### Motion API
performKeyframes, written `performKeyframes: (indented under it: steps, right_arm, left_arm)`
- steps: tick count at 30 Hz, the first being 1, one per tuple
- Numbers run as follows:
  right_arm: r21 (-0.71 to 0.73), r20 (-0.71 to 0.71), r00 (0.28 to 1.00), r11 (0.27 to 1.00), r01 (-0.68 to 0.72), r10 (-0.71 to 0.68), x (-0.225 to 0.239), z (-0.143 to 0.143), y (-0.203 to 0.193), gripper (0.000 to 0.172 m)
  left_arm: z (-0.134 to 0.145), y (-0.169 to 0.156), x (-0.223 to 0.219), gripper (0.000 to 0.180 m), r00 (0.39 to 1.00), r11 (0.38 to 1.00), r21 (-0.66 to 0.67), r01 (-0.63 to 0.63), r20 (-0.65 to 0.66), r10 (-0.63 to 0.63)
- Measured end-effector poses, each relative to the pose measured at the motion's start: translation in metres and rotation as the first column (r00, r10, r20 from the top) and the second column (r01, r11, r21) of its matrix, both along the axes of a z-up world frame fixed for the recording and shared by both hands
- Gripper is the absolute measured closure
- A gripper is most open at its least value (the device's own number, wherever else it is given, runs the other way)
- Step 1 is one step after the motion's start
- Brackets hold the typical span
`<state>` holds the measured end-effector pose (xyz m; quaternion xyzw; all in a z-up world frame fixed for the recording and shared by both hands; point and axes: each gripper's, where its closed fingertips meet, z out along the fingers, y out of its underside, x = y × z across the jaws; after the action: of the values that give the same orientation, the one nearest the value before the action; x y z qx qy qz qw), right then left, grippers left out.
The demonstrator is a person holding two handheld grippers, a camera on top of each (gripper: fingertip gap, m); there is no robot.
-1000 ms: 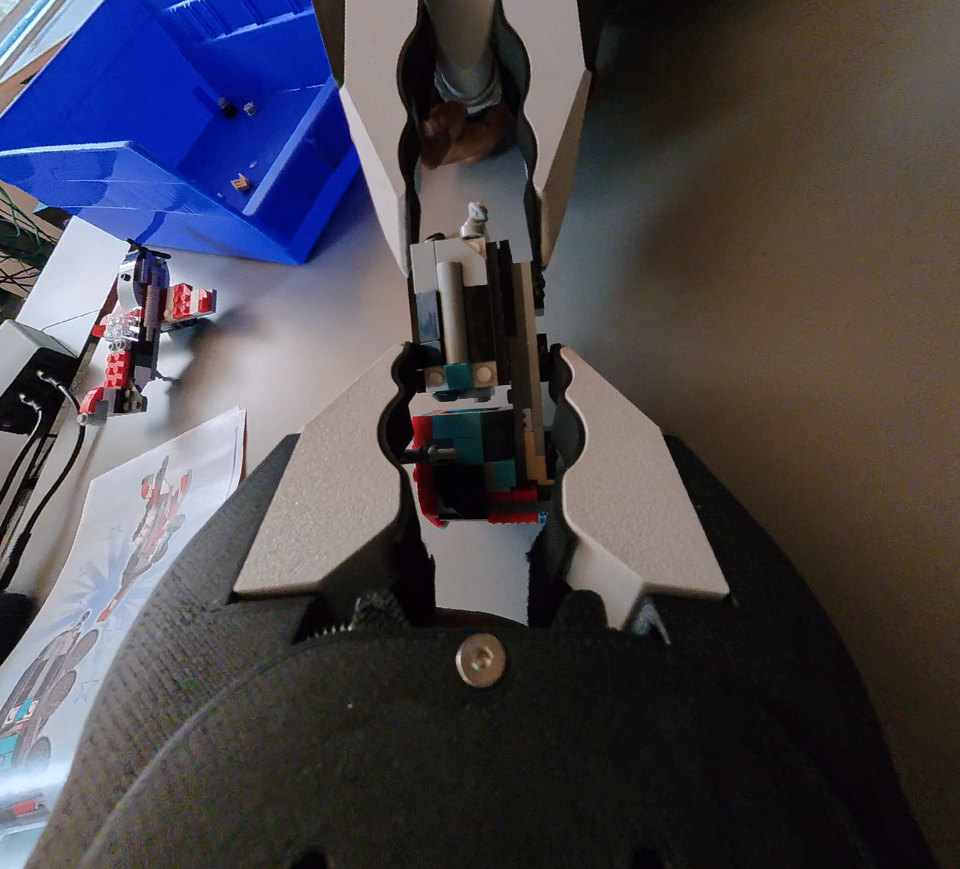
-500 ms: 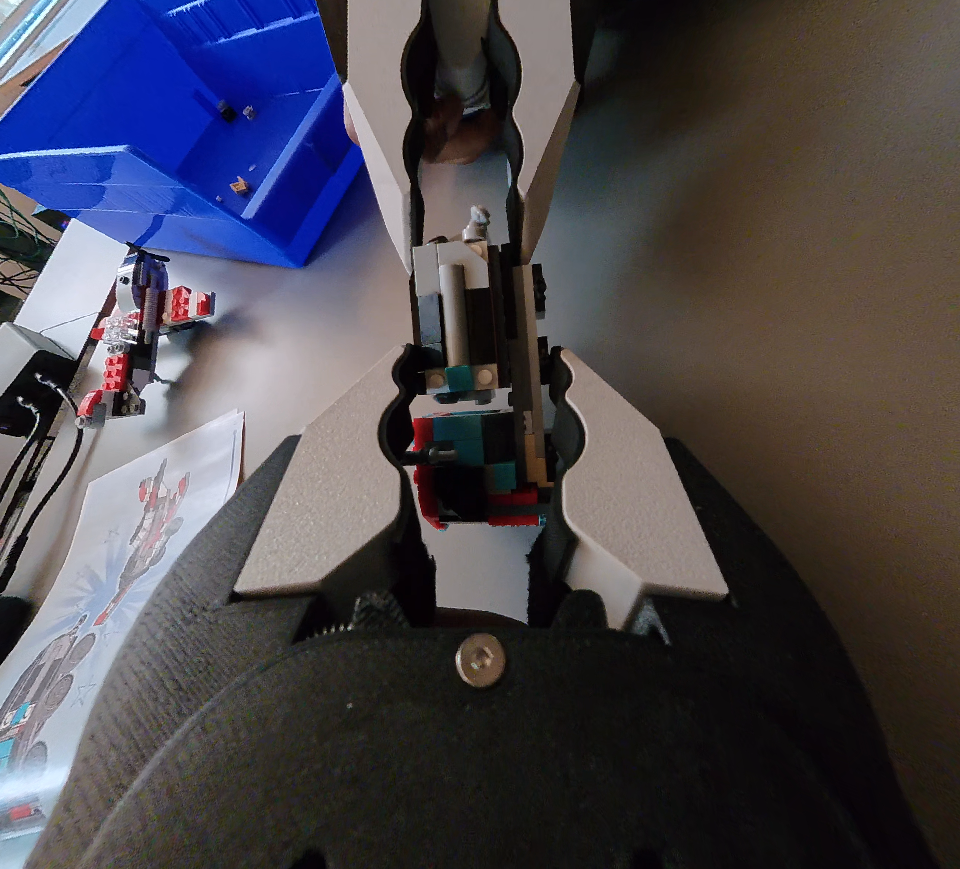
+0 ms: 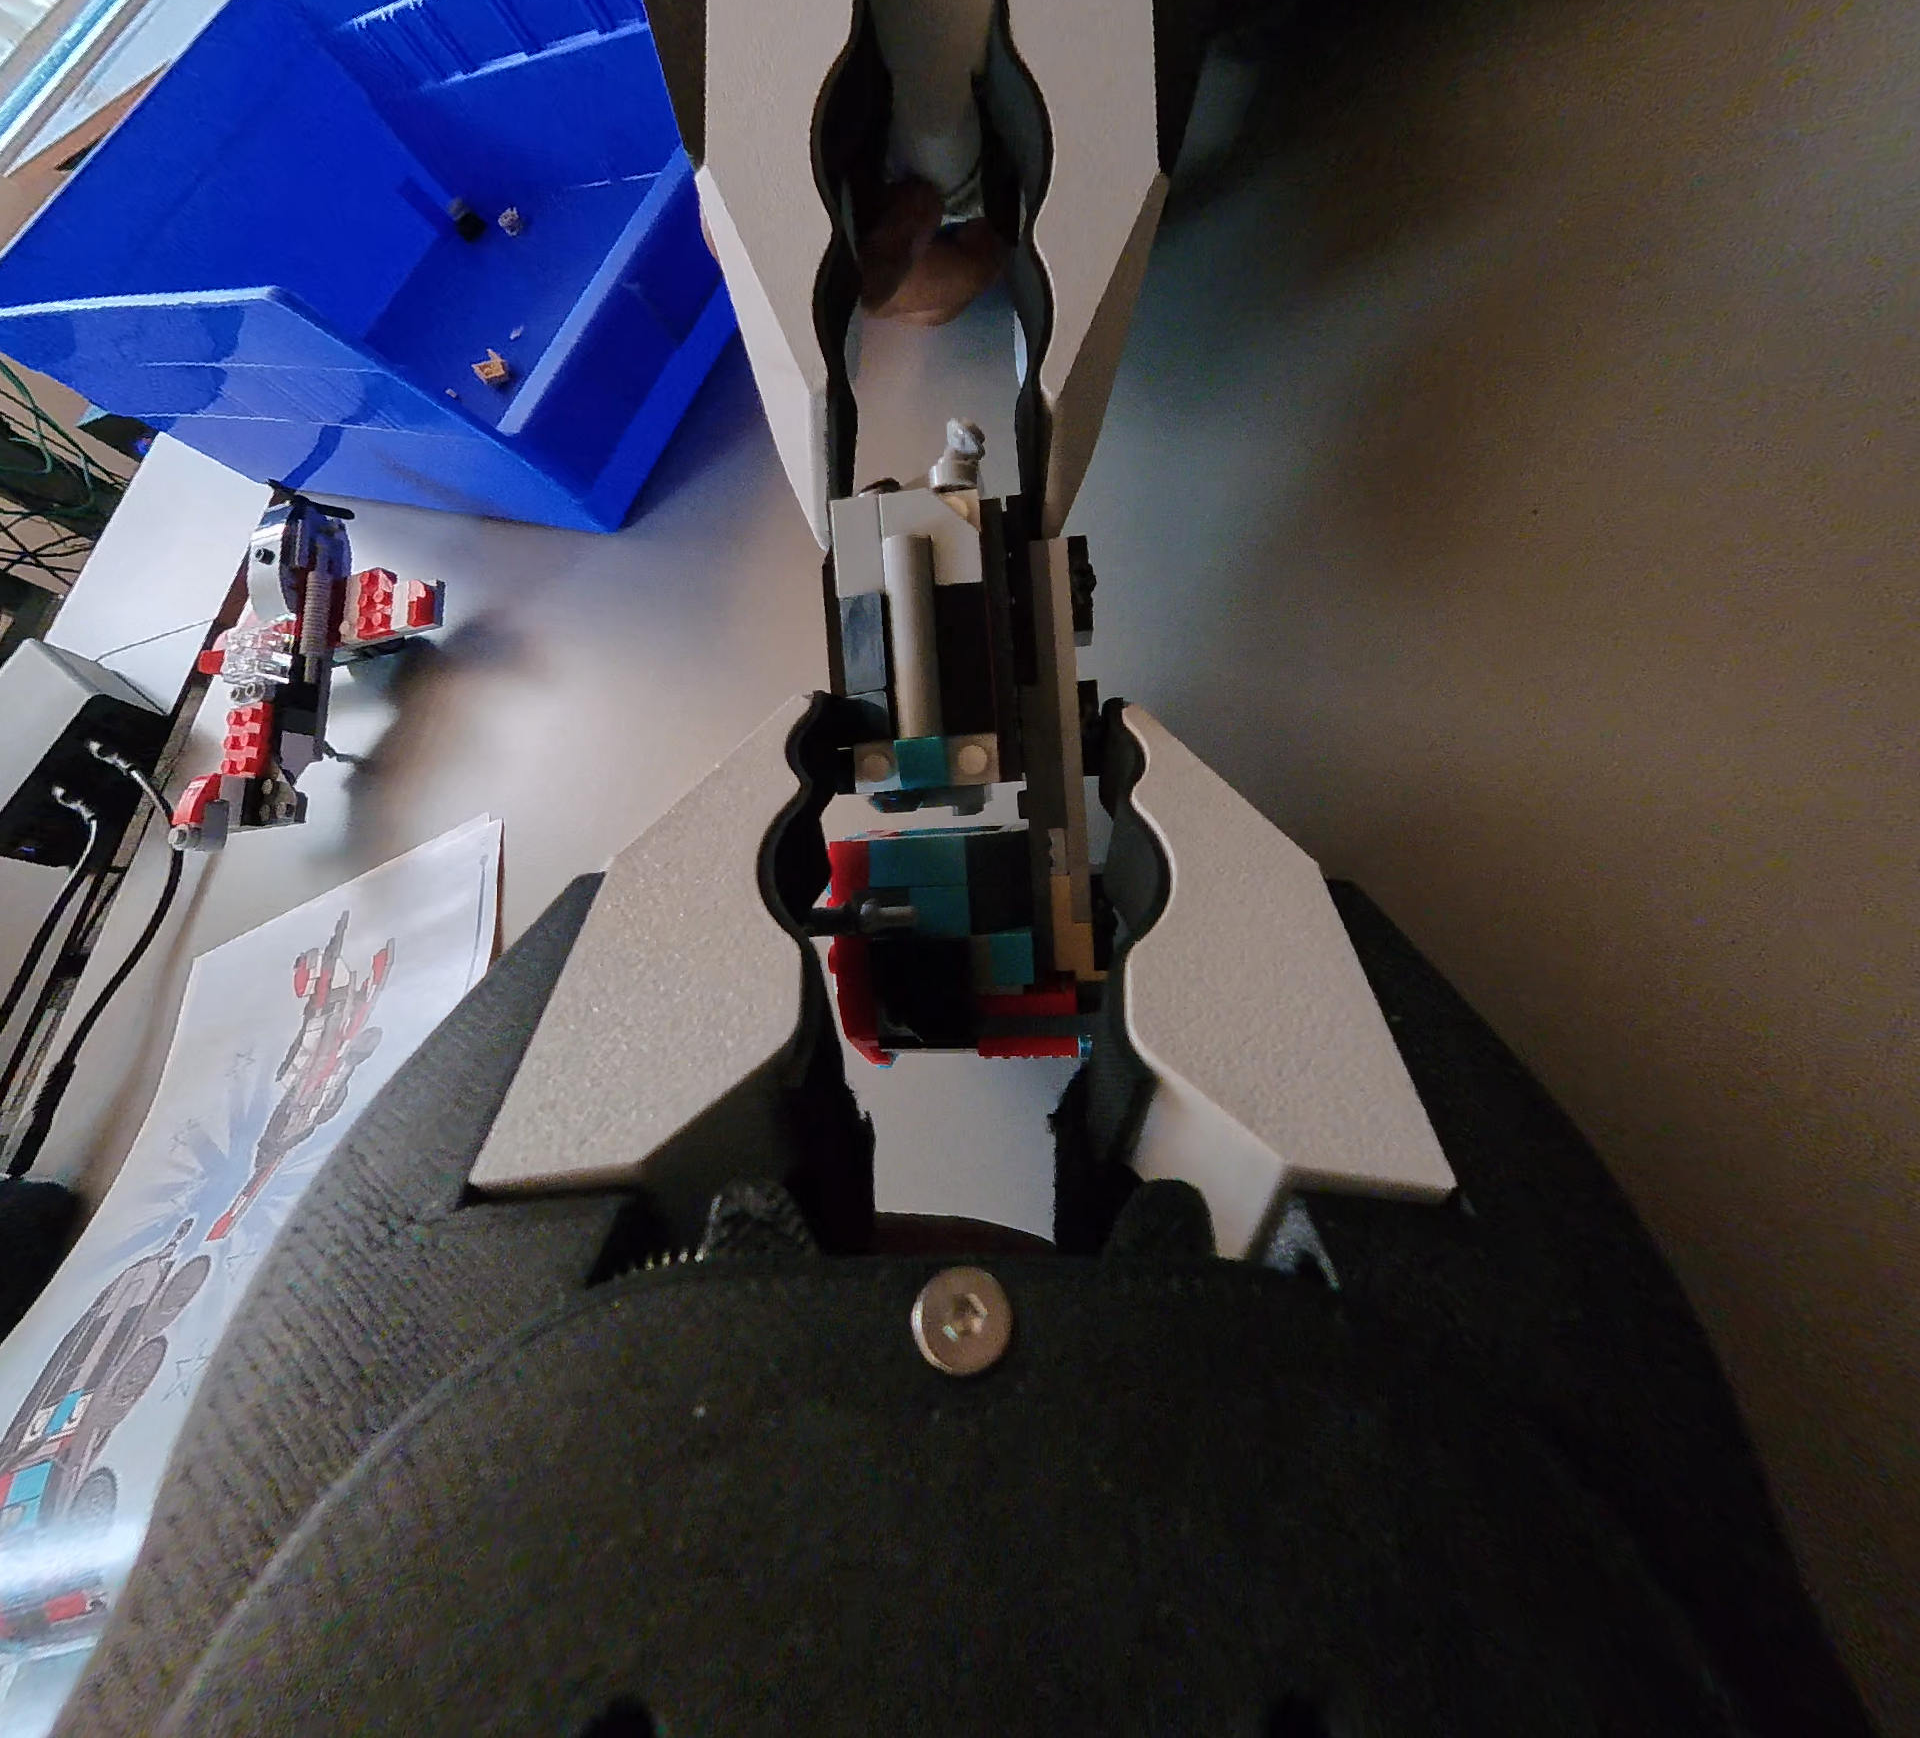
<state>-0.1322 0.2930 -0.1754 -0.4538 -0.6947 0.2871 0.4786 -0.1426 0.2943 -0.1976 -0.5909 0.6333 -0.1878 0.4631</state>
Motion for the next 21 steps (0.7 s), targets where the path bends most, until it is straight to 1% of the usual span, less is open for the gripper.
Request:
performKeyframes:
  steps: [13,14,15,17,19,21]
  right_arm:
    - [0.016,0.004,1.000,1.000,0.012,-0.013,0.0002,-0.0019,0.0017,0.135]
    - [0.022,0.007,1.000,1.000,0.023,-0.023,0.0011,-0.0020,0.0031,0.131]
    - [0.014,0.017,1.000,1.000,0.025,-0.025,0.0022,-0.0028,0.0034,0.119]
    - [-0.017,0.023,1.000,1.000,0.020,-0.020,0.0034,-0.0024,0.0029,0.103]
    - [-0.038,0.024,1.000,0.999,0.011,-0.010,0.0018,-0.0030,0.0000,0.095]
    - [-0.029,0.028,0.999,0.999,0.020,-0.019,-0.0025,-0.0055,-0.0007,0.092]
  left_arm:
    - [-0.0015,0.0013,-0.0013,0.130,1.000,1.000,-0.006,-0.003,-0.009,0.003]
    - [-0.0017,0.0014,-0.0014,0.130,1.000,1.000,-0.009,-0.002,-0.009,0.002]
    - [-0.0016,0.0011,-0.0018,0.130,1.000,1.000,-0.009,0.000,-0.010,0.000]
    - [-0.0019,0.0015,-0.0024,0.130,1.000,1.000,-0.011,-0.004,-0.014,0.004]
    - [-0.0021,0.0012,-0.0021,0.130,1.000,1.000,-0.006,-0.005,-0.019,0.004]
    - [-0.0023,0.0002,-0.0014,0.130,1.000,1.000,-0.007,-0.002,-0.021,0.002]
